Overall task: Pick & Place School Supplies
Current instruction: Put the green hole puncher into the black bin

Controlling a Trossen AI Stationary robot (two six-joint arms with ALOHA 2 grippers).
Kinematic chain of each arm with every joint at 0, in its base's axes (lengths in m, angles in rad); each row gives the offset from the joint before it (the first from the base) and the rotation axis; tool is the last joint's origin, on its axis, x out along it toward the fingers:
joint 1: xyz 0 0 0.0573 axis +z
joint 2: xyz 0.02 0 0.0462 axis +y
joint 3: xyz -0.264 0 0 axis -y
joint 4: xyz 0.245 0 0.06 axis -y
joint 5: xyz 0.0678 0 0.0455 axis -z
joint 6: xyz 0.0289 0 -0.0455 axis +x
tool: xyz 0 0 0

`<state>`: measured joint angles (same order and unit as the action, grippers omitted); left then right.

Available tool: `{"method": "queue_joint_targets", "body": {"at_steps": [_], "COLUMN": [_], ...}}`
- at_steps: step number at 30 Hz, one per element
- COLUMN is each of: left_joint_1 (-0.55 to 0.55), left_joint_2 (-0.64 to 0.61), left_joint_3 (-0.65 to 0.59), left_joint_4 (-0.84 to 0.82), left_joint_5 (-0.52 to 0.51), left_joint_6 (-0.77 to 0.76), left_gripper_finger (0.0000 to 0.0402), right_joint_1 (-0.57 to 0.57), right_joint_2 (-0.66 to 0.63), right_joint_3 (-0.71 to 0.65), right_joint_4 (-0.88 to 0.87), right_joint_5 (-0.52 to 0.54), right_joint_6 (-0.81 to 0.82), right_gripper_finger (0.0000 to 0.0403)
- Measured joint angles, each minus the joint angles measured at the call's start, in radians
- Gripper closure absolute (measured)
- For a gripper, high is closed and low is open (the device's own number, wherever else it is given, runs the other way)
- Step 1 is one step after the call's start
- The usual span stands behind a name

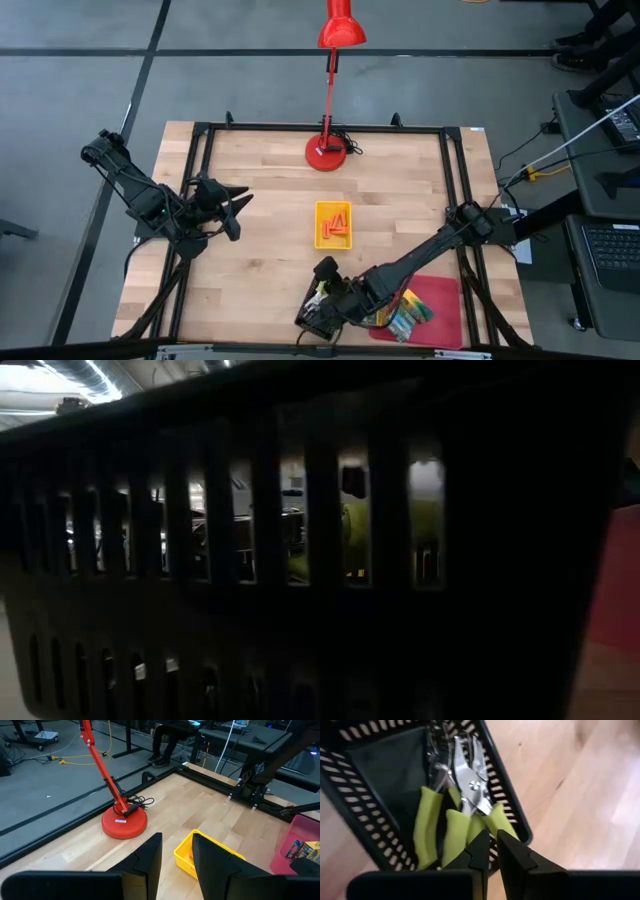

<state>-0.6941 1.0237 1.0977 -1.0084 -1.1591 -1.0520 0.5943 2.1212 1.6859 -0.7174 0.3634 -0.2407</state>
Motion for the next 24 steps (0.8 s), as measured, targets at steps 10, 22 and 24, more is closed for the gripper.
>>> {"method": "queue_joint_targets", "body": {"at_steps": [10,22,24], "left_joint_1": [0.000,0.000,0.000], "left_joint_2": [0.000,0.000,0.000], "left_joint_3": [0.000,0.000,0.000], "left_joint_4": [0.000,0.002,0.002], "left_joint_5": [0.000,0.006,0.017], "left_joint_6": [0.015,0.016,0.016], "left_gripper_finger": [0.0298,0.0298,0.0298], "right_joint_1": [0.045,0.018,0.018], "right_joint_2": [0.000,0.040,0.051], "right_joint_3": [0.000,0.001,0.001], "right_joint_4": [0.000,0.032,0.034], "right_joint_5": [-0.027,0.014,0.014], "right_joint_6": [0.046,0.076,0.078], "right_gripper_finger": [0.0365,0.0372,0.0375]}}
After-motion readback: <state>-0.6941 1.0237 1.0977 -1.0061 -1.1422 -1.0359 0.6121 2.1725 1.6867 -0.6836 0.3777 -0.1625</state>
